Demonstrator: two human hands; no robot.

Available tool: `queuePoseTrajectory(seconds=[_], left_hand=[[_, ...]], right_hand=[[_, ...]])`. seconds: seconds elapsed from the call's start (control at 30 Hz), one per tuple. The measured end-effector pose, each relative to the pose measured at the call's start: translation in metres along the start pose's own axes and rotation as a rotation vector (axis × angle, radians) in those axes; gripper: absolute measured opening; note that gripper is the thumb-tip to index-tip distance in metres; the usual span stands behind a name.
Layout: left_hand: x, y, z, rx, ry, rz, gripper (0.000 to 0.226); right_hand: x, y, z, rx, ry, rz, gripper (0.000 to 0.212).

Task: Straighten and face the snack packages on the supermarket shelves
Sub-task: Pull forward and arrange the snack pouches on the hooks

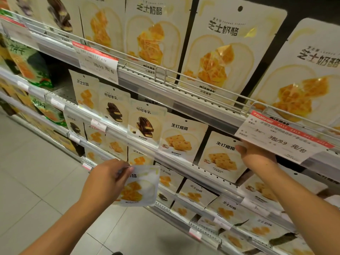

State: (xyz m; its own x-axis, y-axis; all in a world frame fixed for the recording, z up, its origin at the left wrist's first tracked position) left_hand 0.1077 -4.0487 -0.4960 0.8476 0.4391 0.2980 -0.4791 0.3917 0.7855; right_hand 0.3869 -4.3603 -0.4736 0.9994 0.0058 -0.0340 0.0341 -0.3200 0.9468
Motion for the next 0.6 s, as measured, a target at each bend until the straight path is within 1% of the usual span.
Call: queuePoseTrajectory(seconds=[0.1,0.13,0.2,0.27,0.33,0.4,0.47,0.5,0.53,0.57,0.6], left_hand=[[-0.002,-0.002,-0.001,0.01,0.0,-0.007,0.007],[-0.003,-0.002,-0.001,0.006,-0.002,-0.01,0.007],[-0.004,-0.003,0.0,-0.008,-0.014,-0.012,0.006],[-0.005,-0.005,0.002,-0.009,-0.029,-0.01,0.005],[-0.006,-0.006,0.003,-0.012,-0.033,-0.01,0.005],[-0.008,-0.005,0.006,-0.016,-0.041,-0.011,0.005],[-0.01,-0.005,0.011,-0.021,-0.048,-0.013,0.003],[-0.012,-0.005,0.014,-0.02,-0.048,-0.011,0.003],[-0.014,-0.006,0.018,-0.016,-0.042,-0.004,0.003],[-0.018,-0.006,0.021,-0.015,-0.026,-0.001,0.005],[-0.022,-0.005,0.024,-0.017,-0.004,-0.005,0.006]], right_hand=[[0.004,0.002,0.002,-0.181,0.033,-0.025,0.026],[0.006,0.002,0.003,-0.192,0.037,-0.028,0.027],[0.007,0.002,0.0,-0.181,0.028,-0.035,0.022],[0.002,0.006,-0.007,-0.243,0.025,-0.076,0.018],[-0.009,0.012,-0.013,-0.365,0.053,-0.088,0.027],[-0.027,0.014,-0.017,-0.423,0.17,0.024,0.037],[-0.057,0.008,-0.028,-0.299,0.394,0.131,0.038],[-0.075,0.003,-0.036,-0.216,0.523,0.109,0.042],[-0.091,-0.005,-0.045,-0.148,0.647,0.023,0.048],[-0.108,-0.014,-0.056,-0.091,0.731,-0.096,0.052],[-0.123,-0.024,-0.066,-0.038,0.776,-0.226,0.056]])
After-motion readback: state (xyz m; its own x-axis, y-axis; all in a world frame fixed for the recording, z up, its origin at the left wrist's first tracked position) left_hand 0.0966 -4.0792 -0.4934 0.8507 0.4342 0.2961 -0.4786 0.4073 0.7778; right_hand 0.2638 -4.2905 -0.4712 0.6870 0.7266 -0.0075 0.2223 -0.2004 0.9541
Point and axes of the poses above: each hand's wrist, its own x-axis towards the middle knuckle, its own y-axis out of the back of the hand, z = x × y, the point moved 3 cm from there along x, towards the middle knuckle
